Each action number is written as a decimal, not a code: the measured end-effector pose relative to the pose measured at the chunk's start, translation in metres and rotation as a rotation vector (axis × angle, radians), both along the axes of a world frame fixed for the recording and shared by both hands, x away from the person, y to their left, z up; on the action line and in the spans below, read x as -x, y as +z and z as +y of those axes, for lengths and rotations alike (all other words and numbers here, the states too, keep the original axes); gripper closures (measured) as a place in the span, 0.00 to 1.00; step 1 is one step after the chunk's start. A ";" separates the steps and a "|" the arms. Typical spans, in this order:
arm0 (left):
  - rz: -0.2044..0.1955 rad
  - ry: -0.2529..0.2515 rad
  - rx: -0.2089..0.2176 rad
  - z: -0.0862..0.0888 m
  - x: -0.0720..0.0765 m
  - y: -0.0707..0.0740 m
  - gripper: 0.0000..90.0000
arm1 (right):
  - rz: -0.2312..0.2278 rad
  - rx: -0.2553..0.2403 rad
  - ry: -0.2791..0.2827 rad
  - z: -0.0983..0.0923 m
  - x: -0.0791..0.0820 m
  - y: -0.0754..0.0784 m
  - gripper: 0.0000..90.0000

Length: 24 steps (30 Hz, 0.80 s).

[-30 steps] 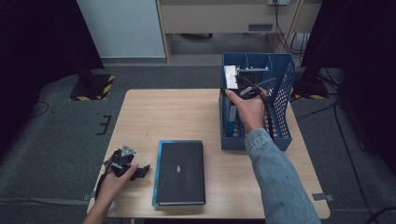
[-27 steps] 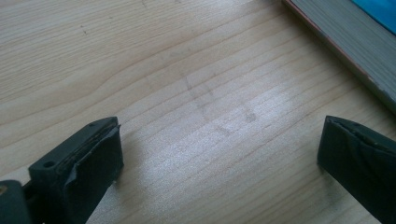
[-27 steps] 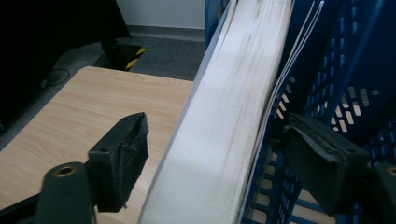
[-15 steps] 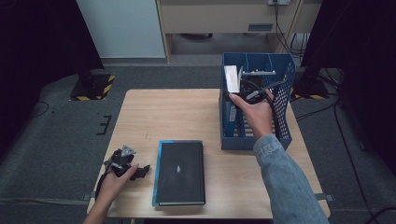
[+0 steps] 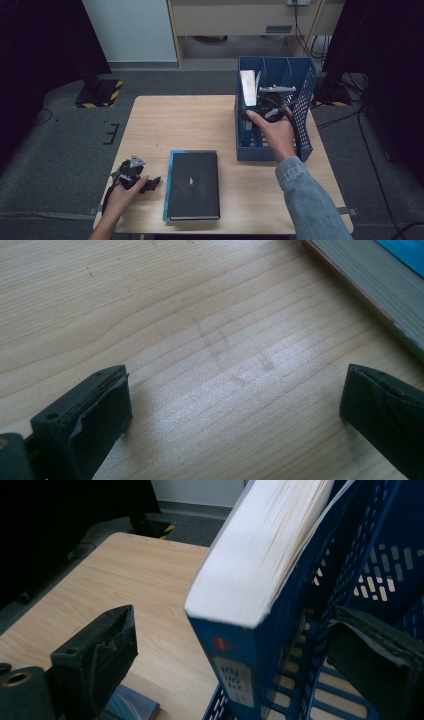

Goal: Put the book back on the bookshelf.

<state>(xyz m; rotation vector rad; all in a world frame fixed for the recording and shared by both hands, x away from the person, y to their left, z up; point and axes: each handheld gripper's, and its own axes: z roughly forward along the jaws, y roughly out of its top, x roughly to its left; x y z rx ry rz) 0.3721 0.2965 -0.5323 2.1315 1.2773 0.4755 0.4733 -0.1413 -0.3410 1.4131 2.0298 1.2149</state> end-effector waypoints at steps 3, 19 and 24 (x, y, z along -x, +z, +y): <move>0.001 0.000 0.000 0.000 0.000 0.000 0.00 | 0.003 0.019 0.010 -0.001 0.006 -0.004 0.08; 0.017 0.006 -0.011 -0.001 0.001 0.001 0.00 | -0.024 0.036 0.117 -0.007 0.055 -0.029 0.15; 0.005 0.003 -0.005 -0.001 0.000 0.000 0.00 | -0.030 0.022 0.157 -0.007 0.067 -0.033 0.17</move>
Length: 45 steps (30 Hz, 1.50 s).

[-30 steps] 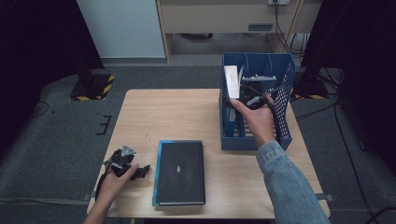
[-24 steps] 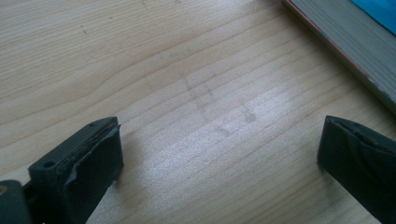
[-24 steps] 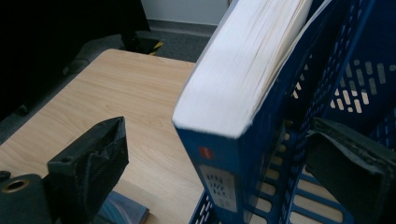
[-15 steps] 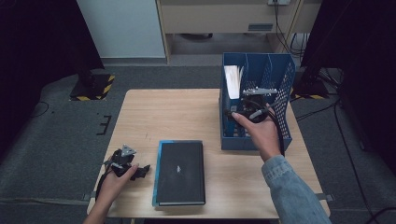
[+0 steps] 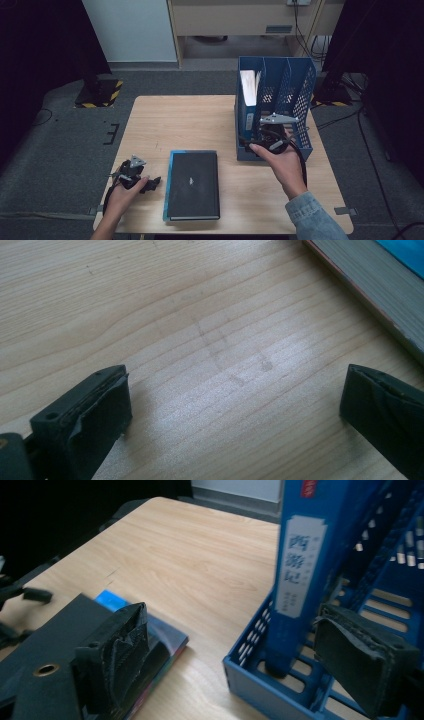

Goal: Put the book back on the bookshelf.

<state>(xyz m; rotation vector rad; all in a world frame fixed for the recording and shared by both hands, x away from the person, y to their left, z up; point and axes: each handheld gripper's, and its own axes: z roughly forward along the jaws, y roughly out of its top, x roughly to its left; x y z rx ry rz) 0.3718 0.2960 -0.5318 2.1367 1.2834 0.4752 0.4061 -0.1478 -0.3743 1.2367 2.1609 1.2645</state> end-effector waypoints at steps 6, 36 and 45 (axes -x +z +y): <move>0.002 0.003 0.001 0.000 0.000 0.000 0.00 | 0.016 0.003 0.043 0.005 0.007 -0.006 0.23; -0.120 0.070 0.133 0.007 0.029 0.030 0.09 | 0.164 -0.001 0.171 0.058 0.036 -0.083 0.23; -0.119 0.026 0.224 0.003 0.048 0.044 0.09 | 0.192 0.009 0.192 0.067 0.042 -0.098 0.18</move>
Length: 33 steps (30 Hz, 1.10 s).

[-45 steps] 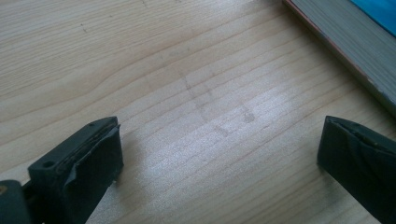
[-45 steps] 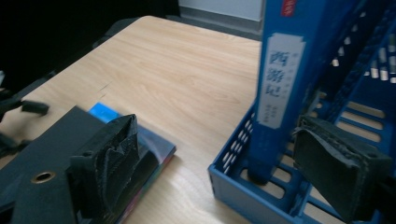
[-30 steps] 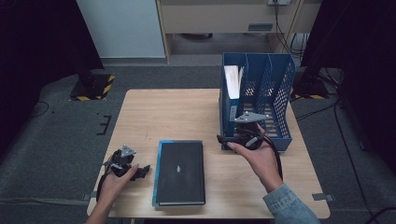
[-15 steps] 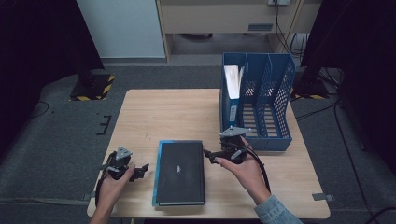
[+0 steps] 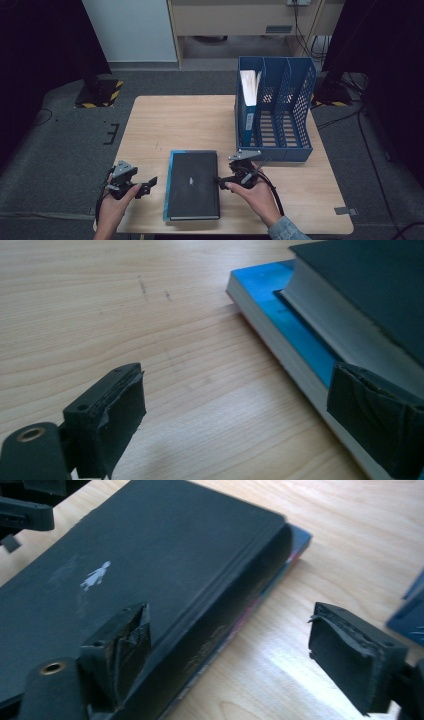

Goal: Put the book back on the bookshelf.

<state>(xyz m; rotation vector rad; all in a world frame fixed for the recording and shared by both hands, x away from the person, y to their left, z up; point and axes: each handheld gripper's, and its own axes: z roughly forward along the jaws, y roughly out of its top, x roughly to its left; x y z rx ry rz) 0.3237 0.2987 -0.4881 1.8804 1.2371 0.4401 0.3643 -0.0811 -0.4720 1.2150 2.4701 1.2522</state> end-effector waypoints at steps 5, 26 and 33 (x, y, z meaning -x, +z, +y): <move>0.003 -0.048 0.021 -0.014 0.005 0.013 0.12 | -0.005 0.005 0.002 0.001 0.002 -0.001 0.14; 0.103 -0.244 0.031 -0.076 -0.015 0.008 0.14 | 0.016 -0.001 0.061 0.016 0.013 -0.010 0.09; 0.129 -0.284 0.065 -0.080 -0.023 0.007 0.17 | 0.010 -0.019 0.090 0.020 0.010 -0.013 0.07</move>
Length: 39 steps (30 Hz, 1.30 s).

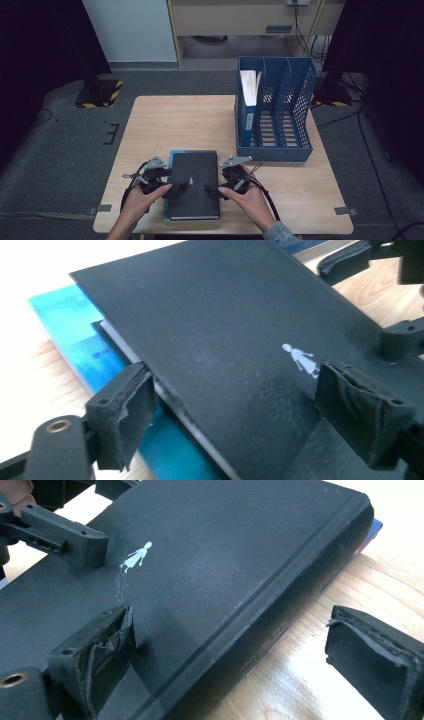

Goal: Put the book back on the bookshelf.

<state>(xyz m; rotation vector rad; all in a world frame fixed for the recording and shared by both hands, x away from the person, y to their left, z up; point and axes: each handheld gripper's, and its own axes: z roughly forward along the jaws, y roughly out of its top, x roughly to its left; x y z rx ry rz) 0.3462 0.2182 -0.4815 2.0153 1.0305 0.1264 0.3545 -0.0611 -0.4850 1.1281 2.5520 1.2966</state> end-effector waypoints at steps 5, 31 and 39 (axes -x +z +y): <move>0.006 -0.013 -0.007 -0.001 -0.003 0.001 0.17 | -0.004 0.001 0.013 0.000 -0.004 -0.001 0.05; 0.021 -0.070 -0.020 -0.010 -0.025 0.001 0.13 | 0.163 -0.087 -0.026 0.000 -0.020 -0.013 0.00; 0.033 -0.080 -0.011 -0.010 -0.030 0.000 0.13 | 0.183 -0.095 -0.017 -0.002 -0.024 -0.015 0.00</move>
